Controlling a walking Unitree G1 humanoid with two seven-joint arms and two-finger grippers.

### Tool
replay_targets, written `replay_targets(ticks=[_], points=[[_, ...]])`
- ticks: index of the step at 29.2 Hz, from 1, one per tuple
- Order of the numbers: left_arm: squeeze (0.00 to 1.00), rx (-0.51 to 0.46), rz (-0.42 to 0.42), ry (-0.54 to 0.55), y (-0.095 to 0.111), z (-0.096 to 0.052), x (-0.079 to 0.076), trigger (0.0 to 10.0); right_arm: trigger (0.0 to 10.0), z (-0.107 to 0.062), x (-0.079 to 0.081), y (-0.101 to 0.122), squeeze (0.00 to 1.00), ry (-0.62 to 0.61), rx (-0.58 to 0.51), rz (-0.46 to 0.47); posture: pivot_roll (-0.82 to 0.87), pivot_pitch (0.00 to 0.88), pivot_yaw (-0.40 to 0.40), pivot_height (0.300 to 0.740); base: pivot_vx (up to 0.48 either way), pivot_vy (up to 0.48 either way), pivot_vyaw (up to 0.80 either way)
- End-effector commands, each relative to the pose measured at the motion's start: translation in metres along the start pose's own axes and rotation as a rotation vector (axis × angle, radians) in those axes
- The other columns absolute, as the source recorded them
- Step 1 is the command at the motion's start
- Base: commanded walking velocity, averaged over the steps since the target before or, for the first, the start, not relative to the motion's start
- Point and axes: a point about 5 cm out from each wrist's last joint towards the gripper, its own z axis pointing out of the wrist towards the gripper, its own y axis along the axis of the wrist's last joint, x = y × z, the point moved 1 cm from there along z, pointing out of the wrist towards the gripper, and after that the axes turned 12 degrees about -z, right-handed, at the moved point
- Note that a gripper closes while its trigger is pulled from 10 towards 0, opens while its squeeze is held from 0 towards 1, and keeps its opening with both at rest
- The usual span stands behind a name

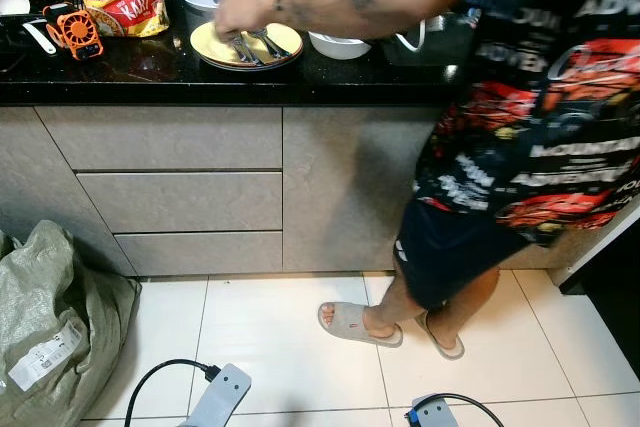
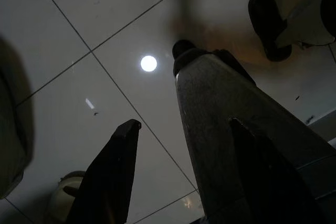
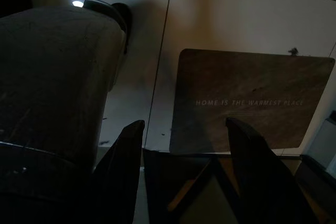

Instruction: Kitchen organization

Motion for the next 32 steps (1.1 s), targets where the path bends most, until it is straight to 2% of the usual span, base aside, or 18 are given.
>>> replay_targets(ticks=[1,32], points=[[0.0,0.064,-0.005,-0.004,-0.0179,-0.0014,0.002,10.0,10.0,-0.0002,0.0066,-0.0055,0.0,0.023,0.019,0.005,0.02,0.085,0.014,0.74,0.0,0.0,0.0],[0.0,0.066,0.017,-0.001,-0.0167,-0.0016,0.003,10.0,10.0,-0.0001,0.007,-0.0036,0.0,0.024,0.015,-0.009,0.01,0.059,0.013,0.74,0.0,0.0,0.0]])
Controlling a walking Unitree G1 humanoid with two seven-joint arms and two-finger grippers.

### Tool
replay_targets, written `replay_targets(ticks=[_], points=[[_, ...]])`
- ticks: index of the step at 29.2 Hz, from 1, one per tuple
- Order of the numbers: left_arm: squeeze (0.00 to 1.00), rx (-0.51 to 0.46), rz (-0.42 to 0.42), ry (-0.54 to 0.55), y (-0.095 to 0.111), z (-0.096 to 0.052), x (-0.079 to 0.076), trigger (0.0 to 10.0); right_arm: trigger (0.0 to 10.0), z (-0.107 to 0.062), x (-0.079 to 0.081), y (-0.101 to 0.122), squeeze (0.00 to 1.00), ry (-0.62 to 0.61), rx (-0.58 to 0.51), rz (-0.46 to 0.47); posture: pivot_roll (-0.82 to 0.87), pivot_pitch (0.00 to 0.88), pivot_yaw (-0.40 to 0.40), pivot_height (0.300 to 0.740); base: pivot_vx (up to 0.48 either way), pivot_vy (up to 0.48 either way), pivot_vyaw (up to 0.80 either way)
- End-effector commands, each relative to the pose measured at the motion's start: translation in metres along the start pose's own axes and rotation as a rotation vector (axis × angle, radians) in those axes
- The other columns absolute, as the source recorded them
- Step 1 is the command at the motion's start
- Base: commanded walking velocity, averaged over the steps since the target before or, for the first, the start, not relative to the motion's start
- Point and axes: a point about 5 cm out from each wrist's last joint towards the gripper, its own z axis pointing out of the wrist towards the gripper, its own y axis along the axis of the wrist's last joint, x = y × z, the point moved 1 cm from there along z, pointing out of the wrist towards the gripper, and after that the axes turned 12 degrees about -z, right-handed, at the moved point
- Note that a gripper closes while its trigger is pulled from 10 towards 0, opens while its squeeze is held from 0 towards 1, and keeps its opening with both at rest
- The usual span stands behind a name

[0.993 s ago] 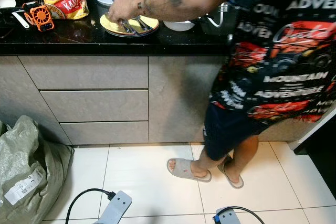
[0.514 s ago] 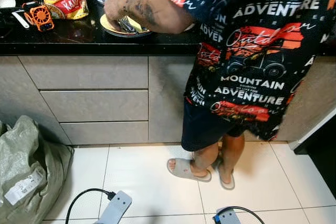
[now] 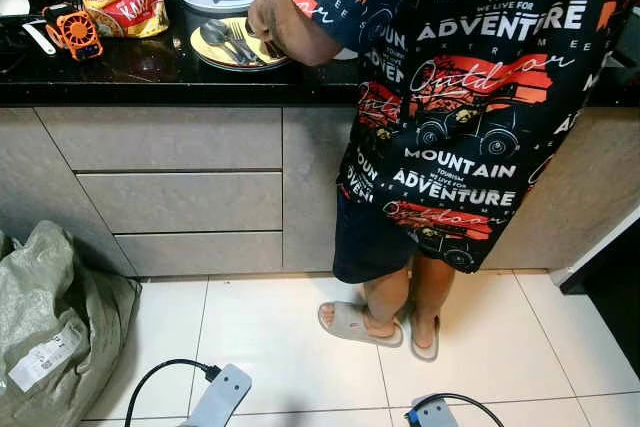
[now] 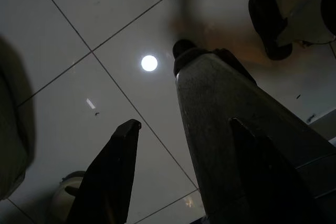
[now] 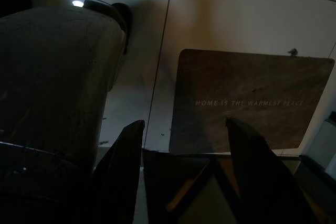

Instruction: Kitchen organization

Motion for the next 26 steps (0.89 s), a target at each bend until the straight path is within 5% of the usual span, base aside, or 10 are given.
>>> replay_targets(ticks=[1,26], points=[[0.0,0.064,0.011,-0.001,-0.017,-0.0015,0.0027,10.0,10.0,-0.0001,0.0069,-0.0041,0.0,0.024,0.016,-0.006,0.01,0.059,0.013,0.74,0.0,0.0,0.0],[0.0,0.07,0.02,-0.008,-0.0187,-0.0008,-0.0001,10.0,10.0,-0.0002,0.0058,-0.0071,0.0,0.021,0.022,-0.014,0.0,0.059,0.011,0.74,0.0,0.0,0.0]])
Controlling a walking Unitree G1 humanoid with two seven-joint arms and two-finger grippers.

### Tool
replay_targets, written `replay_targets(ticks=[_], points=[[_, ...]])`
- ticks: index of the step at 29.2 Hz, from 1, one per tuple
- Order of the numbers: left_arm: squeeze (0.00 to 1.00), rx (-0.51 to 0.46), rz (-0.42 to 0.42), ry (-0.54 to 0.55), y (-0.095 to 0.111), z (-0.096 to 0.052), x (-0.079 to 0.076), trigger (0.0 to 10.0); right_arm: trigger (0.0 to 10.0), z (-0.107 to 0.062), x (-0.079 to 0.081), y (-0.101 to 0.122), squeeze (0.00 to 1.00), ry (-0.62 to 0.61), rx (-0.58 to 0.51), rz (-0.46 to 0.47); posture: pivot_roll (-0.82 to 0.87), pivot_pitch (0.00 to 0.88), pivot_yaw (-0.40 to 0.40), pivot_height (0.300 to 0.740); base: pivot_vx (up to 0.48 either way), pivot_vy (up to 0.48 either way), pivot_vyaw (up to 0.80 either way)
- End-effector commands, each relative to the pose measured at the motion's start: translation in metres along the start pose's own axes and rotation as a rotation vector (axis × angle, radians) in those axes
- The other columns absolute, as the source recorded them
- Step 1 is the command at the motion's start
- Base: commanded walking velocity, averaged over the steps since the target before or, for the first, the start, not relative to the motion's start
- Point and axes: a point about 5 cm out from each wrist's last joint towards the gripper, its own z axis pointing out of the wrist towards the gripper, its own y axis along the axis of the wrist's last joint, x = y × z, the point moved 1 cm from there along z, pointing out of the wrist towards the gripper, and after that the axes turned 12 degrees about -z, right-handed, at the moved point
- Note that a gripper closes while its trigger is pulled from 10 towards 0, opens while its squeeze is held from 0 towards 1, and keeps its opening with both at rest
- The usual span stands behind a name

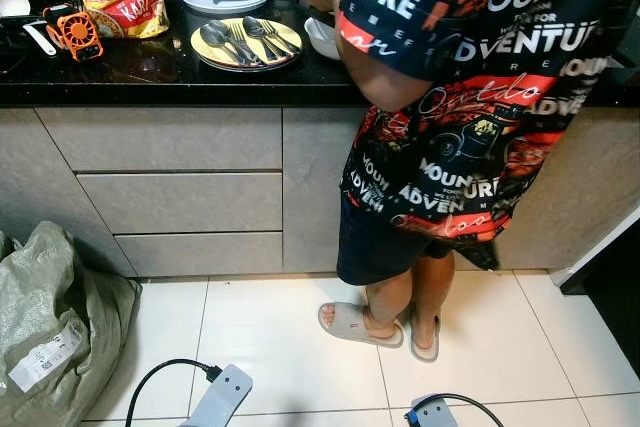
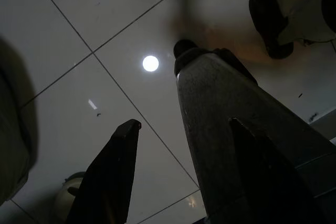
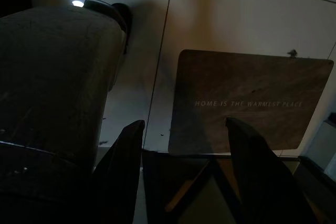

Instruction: Kitchen organization

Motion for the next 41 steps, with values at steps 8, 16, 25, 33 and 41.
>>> replay_targets(ticks=[8,16,25,33,41], points=[[0.0,0.062,0.0,-0.005,-0.0181,-0.0007,-0.0001,10.0,10.0,-0.0002,0.0058,-0.0071,0.0,0.022,0.021,-0.012,0.01,0.064,0.004,0.74,0.0,0.0,0.0],[0.0,0.067,-0.002,-0.009,-0.0189,-0.0002,-0.0019,10.0,10.0,-0.0003,0.0044,-0.0085,0.0,0.017,0.022,-0.015,-0.02,0.072,0.002,0.74,0.0,0.0,0.0],[0.0,0.064,0.011,-0.014,-0.0174,0.0003,-0.0034,10.0,10.0,-0.0003,0.0026,-0.009,0.0,0.01,0.024,-0.011,-0.03,0.067,0.004,0.74,0.0,0.0,0.0],[0.0,0.068,0.025,-0.017,-0.0176,0.0004,-0.004,10.0,10.0,-0.0003,0.0027,-0.0101,0.0,0.01,0.028,-0.001,-0.04,0.063,0.018,0.74,0.0,0.0,0.0],[0.0,0.071,0.029,-0.017,-0.0181,0.0006,-0.0048,10.0,10.0,-0.0004,0.0025,-0.0111,0.0,0.011,0.028,0.006,-0.04,0.065,0.02,0.74,0.0,0.0,0.0]])
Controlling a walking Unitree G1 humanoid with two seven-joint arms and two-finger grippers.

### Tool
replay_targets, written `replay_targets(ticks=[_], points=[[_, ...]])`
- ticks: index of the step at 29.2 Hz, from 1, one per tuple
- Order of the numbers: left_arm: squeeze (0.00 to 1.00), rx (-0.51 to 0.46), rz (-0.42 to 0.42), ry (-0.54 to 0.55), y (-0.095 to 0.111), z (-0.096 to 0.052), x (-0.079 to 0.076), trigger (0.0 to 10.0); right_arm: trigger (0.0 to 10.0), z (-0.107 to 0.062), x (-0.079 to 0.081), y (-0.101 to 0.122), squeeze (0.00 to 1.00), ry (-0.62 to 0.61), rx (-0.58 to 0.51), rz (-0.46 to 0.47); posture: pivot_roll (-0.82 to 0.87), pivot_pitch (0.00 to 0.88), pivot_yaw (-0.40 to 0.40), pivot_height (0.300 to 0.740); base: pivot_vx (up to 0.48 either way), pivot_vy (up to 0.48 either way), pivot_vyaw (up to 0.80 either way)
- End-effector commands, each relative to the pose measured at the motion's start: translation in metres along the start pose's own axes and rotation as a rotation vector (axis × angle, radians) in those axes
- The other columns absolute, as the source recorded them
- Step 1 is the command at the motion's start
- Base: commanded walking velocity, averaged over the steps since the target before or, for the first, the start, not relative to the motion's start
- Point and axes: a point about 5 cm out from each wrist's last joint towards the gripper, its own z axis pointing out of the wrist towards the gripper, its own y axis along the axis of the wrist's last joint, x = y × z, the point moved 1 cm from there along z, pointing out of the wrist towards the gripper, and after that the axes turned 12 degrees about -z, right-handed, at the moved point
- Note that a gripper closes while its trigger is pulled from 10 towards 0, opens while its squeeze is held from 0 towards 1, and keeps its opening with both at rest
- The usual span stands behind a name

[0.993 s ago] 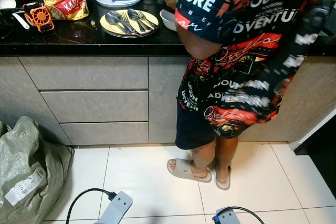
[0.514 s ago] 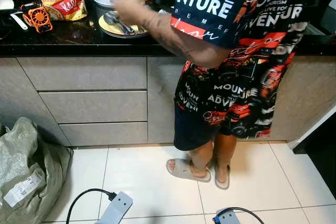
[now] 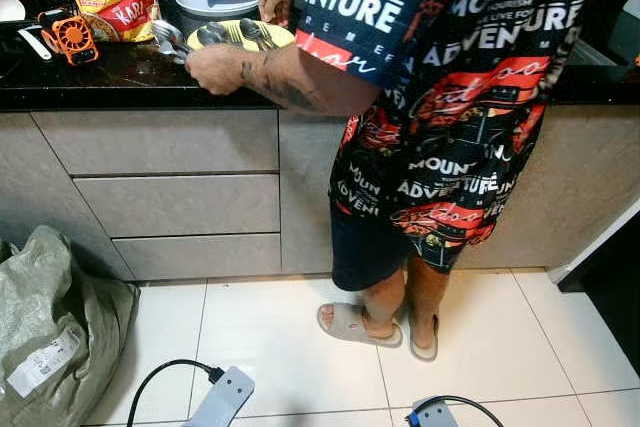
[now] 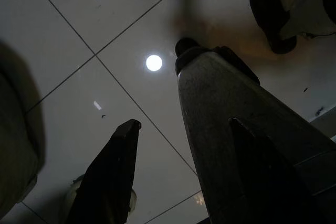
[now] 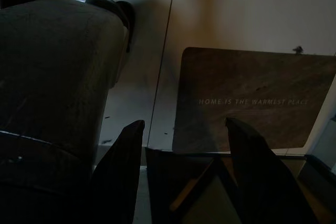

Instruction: Kitchen organization

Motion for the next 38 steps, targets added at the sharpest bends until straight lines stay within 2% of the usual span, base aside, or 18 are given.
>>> replay_targets(ticks=[1,7,24,38], points=[[0.0,0.06,0.002,-0.015,-0.0165,0.0004,-0.0038,10.0,10.0,-0.0002,0.0034,-0.0075,0.0,0.013,0.02,0.004,-0.04,0.065,0.02,0.74,0.0,0.0,0.0],[0.0,0.061,0.009,-0.016,-0.0164,0.0004,-0.0039,10.0,10.0,-0.0002,0.0041,-0.0071,0.0,0.017,0.013,0.023,-0.04,0.051,0.021,0.74,0.0,0.0,0.0],[0.0,0.053,-0.016,-0.005,-0.0169,0.0014,-0.0063,10.0,10.0,-0.0003,0.0026,-0.0073,0.0,0.022,0.001,-0.003,0.0,0.012,-0.019,0.74,0.0,0.0,0.0],[0.0,0.064,0.027,0.017,-0.0194,-0.0001,-0.0009,10.0,10.0,-0.0003,0.0093,-0.0052,0.0,0.04,-0.007,-0.004,0.0,0.0,0.022,0.74,0.0,0.0,0.0]])
